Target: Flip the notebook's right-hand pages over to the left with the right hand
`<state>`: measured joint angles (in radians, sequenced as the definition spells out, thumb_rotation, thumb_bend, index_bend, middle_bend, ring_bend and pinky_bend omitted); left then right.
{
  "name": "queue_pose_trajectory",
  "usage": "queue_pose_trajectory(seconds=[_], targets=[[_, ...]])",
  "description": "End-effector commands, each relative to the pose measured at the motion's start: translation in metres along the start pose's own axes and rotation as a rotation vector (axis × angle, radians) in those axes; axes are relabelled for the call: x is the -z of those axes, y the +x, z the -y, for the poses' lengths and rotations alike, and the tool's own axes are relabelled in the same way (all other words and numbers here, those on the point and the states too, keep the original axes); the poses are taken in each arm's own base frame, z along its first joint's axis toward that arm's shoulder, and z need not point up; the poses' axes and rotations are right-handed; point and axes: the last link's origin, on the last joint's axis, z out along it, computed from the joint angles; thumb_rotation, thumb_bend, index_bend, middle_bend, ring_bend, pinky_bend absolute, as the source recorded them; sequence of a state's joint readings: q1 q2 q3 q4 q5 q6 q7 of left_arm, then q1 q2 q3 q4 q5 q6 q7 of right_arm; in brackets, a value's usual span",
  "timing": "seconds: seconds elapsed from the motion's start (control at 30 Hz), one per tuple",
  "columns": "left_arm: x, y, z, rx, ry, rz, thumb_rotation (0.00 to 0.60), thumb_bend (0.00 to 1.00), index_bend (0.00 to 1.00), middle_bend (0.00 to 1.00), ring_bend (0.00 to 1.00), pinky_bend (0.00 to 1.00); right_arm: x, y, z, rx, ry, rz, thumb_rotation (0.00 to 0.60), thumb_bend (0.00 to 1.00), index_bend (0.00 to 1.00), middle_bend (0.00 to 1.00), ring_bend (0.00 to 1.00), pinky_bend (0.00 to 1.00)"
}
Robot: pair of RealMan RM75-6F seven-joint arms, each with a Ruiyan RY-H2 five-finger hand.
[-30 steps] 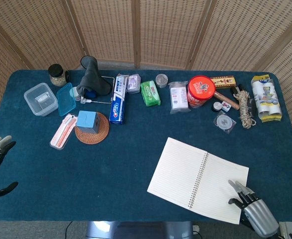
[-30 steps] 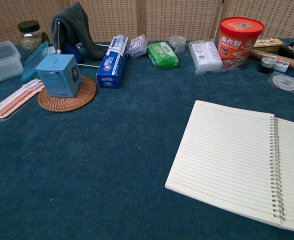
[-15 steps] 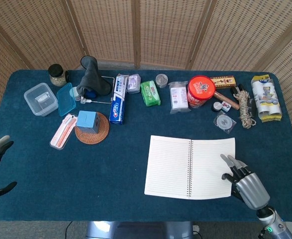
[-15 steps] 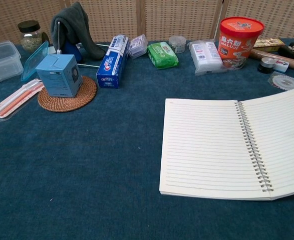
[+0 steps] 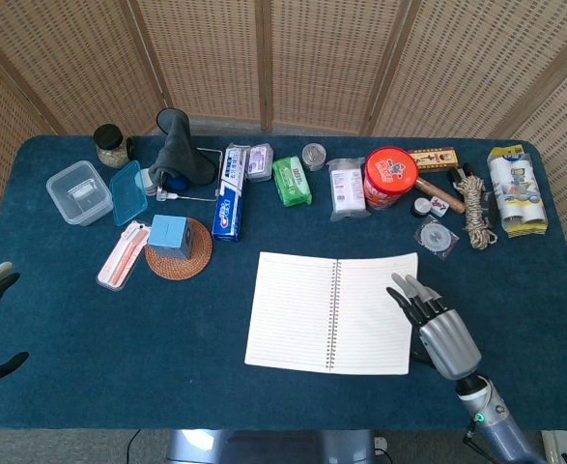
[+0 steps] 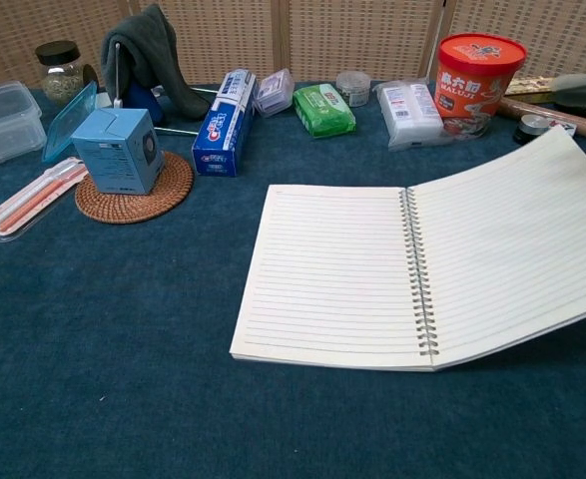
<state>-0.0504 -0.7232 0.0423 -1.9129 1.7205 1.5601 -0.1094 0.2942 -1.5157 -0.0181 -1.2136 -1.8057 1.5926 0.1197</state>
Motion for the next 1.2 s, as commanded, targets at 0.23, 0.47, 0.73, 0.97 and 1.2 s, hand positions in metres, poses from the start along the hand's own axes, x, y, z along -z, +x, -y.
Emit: queue_pose_trajectory(seconds=[0.23,0.47,0.73,0.97,1.2], targets=[[0.004,0.001,0.004,0.008,0.009,-0.004,0.600,0.03,0.00,0.00,0.00,0.05,-0.058,-0.010,0.030,-0.170,-0.056,-0.027,0.600,0.24,0.00,0.00,0.02,0.22],[0.005,0.003,0.007,0.013,0.017,-0.011,0.600,0.03,0.00,0.00,0.00,0.05,-0.095,-0.017,0.056,-0.268,-0.060,-0.034,0.600,0.24,0.00,0.00,0.02,0.22],[0.005,0.003,0.010,0.016,0.024,-0.008,0.600,0.03,0.00,0.00,0.00,0.05,-0.133,-0.021,0.082,-0.311,-0.031,-0.022,0.600,0.23,0.00,0.00,0.04,0.22],[0.007,0.001,0.014,0.020,0.035,-0.005,0.600,0.03,0.00,0.00,0.00,0.05,-0.148,-0.029,0.103,-0.309,0.020,0.021,0.600,0.23,0.00,0.00,0.12,0.22],[0.006,-0.002,0.015,0.026,0.032,0.001,0.600,0.03,0.00,0.00,0.00,0.05,-0.154,-0.050,0.123,-0.300,0.058,0.108,0.600,0.23,0.00,0.00,0.17,0.22]])
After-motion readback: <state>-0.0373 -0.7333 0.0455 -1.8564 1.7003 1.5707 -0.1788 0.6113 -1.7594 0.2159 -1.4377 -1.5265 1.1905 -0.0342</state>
